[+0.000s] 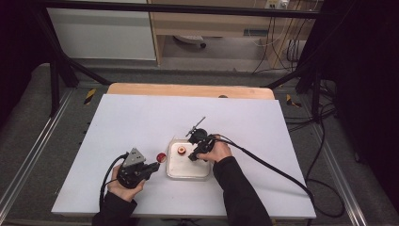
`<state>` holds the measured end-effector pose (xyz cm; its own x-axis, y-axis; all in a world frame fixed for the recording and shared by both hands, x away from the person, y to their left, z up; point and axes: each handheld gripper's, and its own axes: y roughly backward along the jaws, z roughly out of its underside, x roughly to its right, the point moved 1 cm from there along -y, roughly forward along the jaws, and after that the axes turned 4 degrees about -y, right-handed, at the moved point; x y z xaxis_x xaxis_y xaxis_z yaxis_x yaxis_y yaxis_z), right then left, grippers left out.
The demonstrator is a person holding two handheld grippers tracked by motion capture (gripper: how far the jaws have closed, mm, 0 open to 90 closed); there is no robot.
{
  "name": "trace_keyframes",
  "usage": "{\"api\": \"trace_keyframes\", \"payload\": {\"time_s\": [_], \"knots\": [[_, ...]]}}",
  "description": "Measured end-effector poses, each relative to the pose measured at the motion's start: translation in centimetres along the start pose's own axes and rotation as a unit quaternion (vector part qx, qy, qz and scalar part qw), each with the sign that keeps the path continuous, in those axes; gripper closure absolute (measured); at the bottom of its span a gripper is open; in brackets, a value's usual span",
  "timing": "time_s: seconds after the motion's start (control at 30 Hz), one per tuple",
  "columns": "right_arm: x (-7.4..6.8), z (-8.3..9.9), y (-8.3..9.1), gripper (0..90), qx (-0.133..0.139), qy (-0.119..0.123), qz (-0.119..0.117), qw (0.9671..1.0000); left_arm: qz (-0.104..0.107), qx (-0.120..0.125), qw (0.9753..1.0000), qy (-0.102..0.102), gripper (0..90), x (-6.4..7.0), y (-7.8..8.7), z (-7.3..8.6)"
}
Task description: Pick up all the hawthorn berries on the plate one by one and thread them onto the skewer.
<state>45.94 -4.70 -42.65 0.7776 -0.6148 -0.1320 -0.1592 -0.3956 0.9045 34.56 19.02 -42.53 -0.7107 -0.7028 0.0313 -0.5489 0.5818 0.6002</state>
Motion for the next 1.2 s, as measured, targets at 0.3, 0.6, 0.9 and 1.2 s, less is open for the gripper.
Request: {"api": "trace_keyframes", "payload": {"time_s": [0.3, 0.6, 0.9, 1.2], "knots": [[-0.4, -0.1, 2.4, 61.2, 0.042, -0.036, -0.016, 0.9983, -0.001, 0.006, 1.0, -0.003, 88.2, 0.1, 0.2, -0.1], [-0.7, 0.4, 5.0, 61.4, 0.122, -0.099, -0.051, 0.9863, -0.002, 0.019, 0.9998, 0.0, 88.2, 0.4, 0.6, -0.3], [-0.6, 1.8, 6.2, 61.4, 0.221, -0.156, -0.089, 0.9585, -0.006, 0.027, 0.9996, 0.006, 88.2, 0.5, 0.8, -0.4], [-0.5, 3.0, 7.4, 61.4, 0.325, -0.213, -0.129, 0.9124, -0.011, 0.038, 0.9989, 0.026, 88.1, 0.7, 1.0, -0.5]]}}
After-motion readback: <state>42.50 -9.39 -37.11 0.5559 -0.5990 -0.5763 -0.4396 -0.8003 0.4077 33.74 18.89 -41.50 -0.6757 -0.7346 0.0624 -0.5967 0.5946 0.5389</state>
